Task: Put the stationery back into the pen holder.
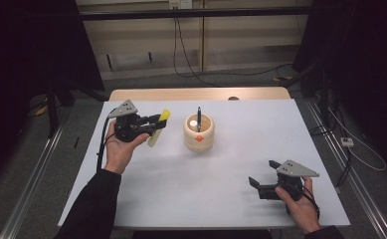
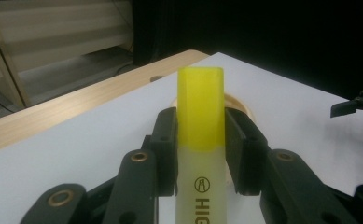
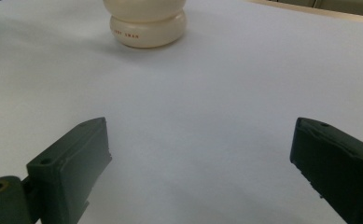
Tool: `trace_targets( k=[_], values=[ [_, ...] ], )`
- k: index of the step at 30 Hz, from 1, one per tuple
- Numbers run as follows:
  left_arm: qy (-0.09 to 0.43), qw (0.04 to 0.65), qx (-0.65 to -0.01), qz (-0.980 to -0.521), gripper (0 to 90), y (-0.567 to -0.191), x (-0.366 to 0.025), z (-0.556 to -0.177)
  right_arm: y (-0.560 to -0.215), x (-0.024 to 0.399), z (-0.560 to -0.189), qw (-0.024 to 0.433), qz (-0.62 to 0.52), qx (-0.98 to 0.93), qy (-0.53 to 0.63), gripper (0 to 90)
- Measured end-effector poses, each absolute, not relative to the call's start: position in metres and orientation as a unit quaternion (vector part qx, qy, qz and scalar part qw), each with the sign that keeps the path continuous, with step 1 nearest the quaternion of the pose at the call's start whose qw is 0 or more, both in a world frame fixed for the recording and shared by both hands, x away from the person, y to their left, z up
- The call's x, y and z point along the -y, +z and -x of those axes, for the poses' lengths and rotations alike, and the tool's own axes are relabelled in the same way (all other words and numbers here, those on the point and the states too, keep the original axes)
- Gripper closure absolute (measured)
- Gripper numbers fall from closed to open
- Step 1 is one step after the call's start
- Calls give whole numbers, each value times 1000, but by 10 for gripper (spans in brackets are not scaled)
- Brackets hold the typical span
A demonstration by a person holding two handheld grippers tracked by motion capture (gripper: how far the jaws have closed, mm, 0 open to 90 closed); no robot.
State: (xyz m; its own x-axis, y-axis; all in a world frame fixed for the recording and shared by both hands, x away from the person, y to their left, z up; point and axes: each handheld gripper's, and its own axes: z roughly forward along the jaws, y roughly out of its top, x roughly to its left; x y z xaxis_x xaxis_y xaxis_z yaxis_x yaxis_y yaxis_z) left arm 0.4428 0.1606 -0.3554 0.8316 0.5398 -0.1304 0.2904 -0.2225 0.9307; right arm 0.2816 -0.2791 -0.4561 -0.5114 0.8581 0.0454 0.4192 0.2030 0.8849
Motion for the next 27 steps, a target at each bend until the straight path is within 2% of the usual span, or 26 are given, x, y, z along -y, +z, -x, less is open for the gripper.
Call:
trace_targets(
  k=[18,27],
  values=[
    [104,589,-259,-758,672,-338,-129,-440,-457,278,-282,240,-434,-736,461,45],
    [108,582,-248,-767,672,-331,-108,-443,-456,279,-282,240,-433,-735,463,45]
  ],
)
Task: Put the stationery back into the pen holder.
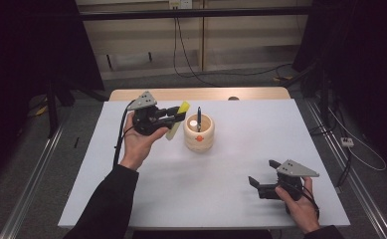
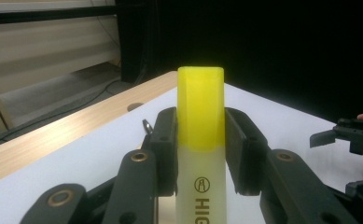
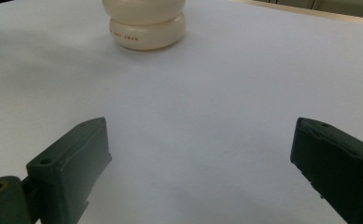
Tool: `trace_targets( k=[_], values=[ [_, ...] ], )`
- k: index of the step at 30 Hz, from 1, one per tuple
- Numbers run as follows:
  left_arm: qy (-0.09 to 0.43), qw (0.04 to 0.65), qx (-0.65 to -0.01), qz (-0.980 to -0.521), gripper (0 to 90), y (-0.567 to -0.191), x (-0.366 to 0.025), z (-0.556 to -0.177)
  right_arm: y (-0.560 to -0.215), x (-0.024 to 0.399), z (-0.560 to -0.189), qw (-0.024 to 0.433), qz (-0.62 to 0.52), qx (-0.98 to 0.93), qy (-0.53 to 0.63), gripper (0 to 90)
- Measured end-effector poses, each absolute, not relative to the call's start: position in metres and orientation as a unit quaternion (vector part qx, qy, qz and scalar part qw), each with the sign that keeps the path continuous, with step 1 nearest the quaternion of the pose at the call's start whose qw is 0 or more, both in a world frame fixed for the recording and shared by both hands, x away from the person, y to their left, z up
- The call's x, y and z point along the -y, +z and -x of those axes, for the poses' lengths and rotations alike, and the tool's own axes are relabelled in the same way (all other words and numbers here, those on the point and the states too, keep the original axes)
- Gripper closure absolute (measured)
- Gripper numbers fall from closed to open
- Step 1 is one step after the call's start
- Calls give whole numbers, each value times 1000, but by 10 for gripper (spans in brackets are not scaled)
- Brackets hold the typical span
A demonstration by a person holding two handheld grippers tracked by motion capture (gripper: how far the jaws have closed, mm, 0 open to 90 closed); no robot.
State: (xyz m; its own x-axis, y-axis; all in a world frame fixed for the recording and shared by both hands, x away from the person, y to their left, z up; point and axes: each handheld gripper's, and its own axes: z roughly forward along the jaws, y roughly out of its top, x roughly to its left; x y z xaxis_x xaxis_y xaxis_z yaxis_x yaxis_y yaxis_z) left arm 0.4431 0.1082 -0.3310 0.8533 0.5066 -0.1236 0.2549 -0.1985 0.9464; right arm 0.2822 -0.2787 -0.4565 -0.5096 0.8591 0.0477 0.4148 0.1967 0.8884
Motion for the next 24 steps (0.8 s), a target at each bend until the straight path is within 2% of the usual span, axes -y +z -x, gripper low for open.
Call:
trace_targets(
  k=[24],
  values=[
    [112,586,-240,-766,672,-315,-73,-457,-456,278,-282,241,-432,-735,463,45]
  ],
)
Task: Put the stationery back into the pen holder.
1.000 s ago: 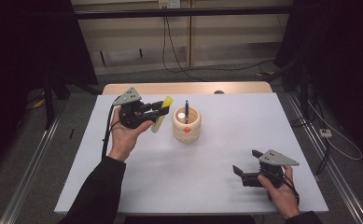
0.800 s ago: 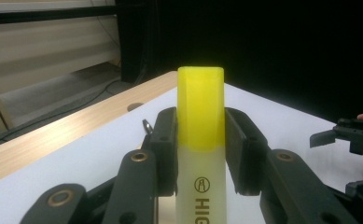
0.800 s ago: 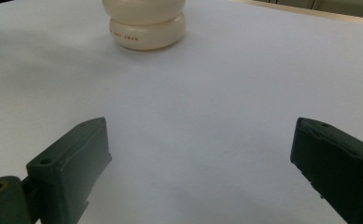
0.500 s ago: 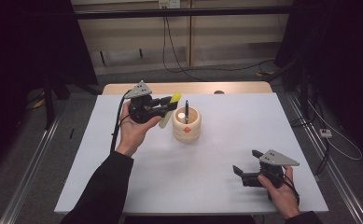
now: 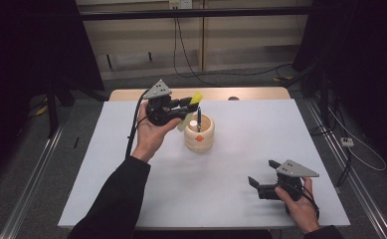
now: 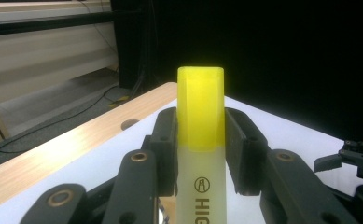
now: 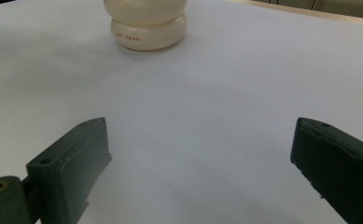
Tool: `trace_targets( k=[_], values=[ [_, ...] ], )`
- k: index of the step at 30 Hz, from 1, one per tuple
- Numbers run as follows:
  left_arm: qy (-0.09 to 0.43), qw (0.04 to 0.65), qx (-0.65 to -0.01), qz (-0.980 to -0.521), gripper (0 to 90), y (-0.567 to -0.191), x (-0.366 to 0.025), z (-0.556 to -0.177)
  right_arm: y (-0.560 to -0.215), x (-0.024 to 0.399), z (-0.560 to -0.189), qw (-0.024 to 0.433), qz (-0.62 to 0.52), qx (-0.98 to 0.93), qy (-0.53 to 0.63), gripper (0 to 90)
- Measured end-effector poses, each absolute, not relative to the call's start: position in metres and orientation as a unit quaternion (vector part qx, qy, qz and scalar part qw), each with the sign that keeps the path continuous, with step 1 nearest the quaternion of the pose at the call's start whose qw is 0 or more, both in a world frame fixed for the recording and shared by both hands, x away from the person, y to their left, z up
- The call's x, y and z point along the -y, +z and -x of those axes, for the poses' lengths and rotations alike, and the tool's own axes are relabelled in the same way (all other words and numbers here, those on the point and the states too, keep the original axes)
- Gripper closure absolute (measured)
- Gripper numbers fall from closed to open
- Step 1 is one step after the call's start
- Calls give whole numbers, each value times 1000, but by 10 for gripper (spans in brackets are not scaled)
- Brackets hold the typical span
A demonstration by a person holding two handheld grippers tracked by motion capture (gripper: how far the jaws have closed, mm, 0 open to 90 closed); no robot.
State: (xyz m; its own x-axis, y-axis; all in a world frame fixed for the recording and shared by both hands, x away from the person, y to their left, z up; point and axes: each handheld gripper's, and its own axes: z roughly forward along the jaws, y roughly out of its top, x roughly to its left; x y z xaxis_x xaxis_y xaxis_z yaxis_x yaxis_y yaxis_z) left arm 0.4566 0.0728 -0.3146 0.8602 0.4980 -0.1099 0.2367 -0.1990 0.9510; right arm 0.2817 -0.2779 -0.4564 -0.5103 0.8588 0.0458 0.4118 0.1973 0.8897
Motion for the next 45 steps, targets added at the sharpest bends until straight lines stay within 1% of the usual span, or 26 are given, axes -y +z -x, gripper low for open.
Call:
trace_targets(
  k=[11,18,21,34,45],
  values=[
    [97,594,-241,-762,672,-313,-52,-462,-456,279,-282,241,-433,-735,463,45],
    [108,590,-239,-763,672,-311,-43,-465,-457,278,-282,240,-431,-736,464,45],
    [113,586,-242,-765,672,-316,-40,-468,-457,278,-282,240,-432,-735,464,45],
    [107,578,-254,-768,672,-336,-19,-486,-457,278,-282,238,-432,-735,466,45],
    [103,572,-263,-770,672,-350,-14,-492,-457,279,-282,237,-432,-734,466,45]
  ],
)
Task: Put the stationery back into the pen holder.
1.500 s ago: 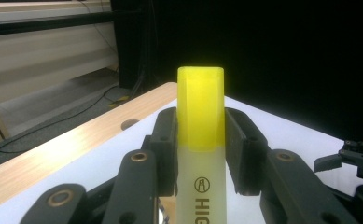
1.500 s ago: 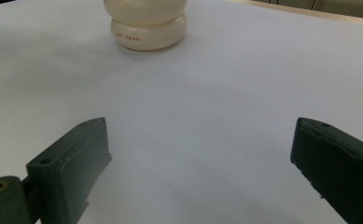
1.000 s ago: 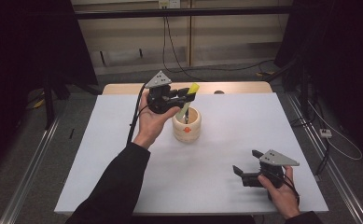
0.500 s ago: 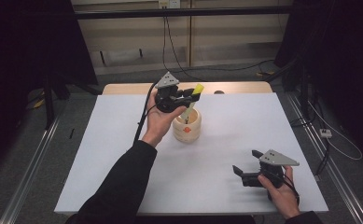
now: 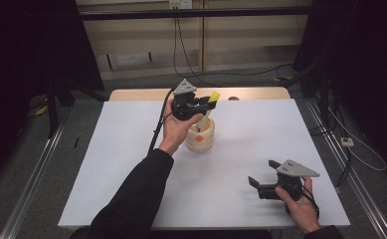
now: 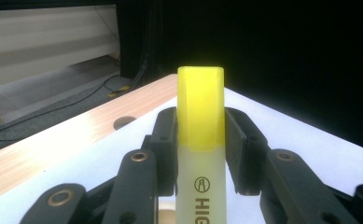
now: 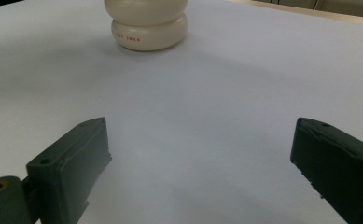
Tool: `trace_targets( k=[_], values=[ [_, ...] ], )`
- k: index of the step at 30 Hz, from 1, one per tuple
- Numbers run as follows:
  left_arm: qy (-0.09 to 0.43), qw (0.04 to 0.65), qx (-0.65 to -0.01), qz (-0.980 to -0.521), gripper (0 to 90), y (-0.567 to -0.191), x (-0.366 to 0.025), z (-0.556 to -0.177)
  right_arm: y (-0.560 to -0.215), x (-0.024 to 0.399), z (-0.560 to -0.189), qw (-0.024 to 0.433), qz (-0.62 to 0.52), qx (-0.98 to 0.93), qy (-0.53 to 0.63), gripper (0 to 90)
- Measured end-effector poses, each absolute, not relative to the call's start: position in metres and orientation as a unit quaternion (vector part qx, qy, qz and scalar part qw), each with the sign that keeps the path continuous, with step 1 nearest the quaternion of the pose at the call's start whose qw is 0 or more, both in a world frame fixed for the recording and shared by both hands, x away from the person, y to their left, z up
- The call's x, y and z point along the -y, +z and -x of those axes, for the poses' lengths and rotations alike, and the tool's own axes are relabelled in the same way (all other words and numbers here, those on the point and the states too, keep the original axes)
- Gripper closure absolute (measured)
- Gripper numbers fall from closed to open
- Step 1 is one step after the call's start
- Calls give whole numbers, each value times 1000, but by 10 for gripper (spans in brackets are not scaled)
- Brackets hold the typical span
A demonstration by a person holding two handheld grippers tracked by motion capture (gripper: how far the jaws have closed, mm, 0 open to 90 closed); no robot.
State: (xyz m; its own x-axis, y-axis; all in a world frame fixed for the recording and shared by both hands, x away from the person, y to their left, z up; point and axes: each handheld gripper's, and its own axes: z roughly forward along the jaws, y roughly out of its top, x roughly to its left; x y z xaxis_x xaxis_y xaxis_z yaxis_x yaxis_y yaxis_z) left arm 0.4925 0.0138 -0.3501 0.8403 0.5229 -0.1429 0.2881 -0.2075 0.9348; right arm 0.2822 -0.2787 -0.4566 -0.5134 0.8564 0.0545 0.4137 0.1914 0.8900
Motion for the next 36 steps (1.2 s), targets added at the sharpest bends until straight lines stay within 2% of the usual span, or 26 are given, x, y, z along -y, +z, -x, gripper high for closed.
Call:
trace_targets(
  k=[36],
  values=[
    [87,542,-273,-790,671,-396,-19,-494,-457,279,-282,234,-432,-736,465,45]
  ],
)
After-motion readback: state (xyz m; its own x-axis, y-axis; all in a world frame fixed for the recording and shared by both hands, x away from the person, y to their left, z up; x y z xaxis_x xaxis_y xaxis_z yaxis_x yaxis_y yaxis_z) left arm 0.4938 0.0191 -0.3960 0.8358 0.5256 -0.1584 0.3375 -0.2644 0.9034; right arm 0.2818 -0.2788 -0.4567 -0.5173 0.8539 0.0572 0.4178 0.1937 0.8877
